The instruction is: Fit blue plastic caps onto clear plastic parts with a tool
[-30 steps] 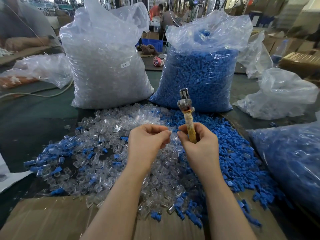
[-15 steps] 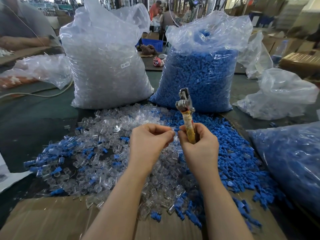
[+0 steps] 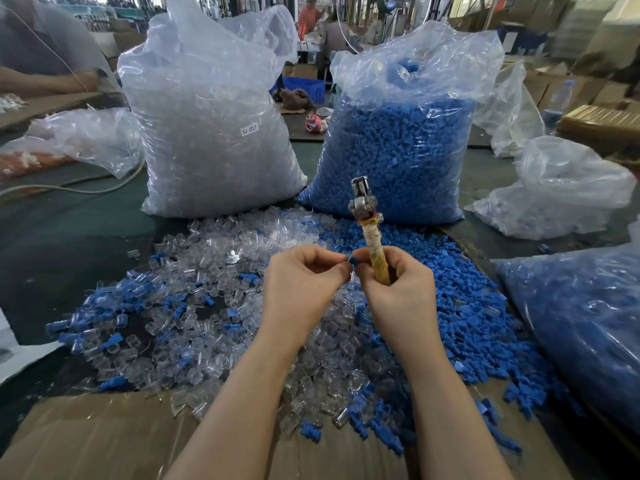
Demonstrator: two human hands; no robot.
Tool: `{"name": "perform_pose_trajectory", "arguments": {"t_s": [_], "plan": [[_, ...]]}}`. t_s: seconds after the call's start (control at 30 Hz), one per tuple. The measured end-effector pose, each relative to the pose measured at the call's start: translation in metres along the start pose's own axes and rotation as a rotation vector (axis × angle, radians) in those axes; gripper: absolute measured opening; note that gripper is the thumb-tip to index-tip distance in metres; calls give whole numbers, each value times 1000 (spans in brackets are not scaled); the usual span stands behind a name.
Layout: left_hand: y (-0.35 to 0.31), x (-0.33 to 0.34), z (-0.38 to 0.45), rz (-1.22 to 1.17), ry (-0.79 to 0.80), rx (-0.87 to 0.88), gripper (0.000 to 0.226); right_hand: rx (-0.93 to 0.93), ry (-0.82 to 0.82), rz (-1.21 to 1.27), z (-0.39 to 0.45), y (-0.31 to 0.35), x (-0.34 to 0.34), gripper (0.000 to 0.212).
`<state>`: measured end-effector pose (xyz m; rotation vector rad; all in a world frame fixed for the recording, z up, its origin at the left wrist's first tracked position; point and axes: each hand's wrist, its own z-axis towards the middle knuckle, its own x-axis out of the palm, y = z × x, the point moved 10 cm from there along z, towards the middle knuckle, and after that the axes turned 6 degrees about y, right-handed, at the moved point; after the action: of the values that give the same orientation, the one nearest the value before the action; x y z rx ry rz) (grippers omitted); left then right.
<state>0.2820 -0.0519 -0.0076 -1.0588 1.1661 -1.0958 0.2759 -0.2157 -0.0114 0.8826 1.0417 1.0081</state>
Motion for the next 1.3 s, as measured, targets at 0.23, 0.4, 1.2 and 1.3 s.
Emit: {"name": "perform_pose_trajectory", "arguments": {"t_s": [0.23,0.4,1.2,1.3], "plan": [[0,-5,0,80,-65,39,17,28,68,52,0,2,6,21],[9,-10,3,-189,-60,9,10,92,232,45,0,-6,10,15],[4,-24,6,-443,-29,66,7,176,617,-209,-17,-12,33,36],[5,-22,6,-446,-24,53,7,168,629,-249,-17,-13,33,34]]}}
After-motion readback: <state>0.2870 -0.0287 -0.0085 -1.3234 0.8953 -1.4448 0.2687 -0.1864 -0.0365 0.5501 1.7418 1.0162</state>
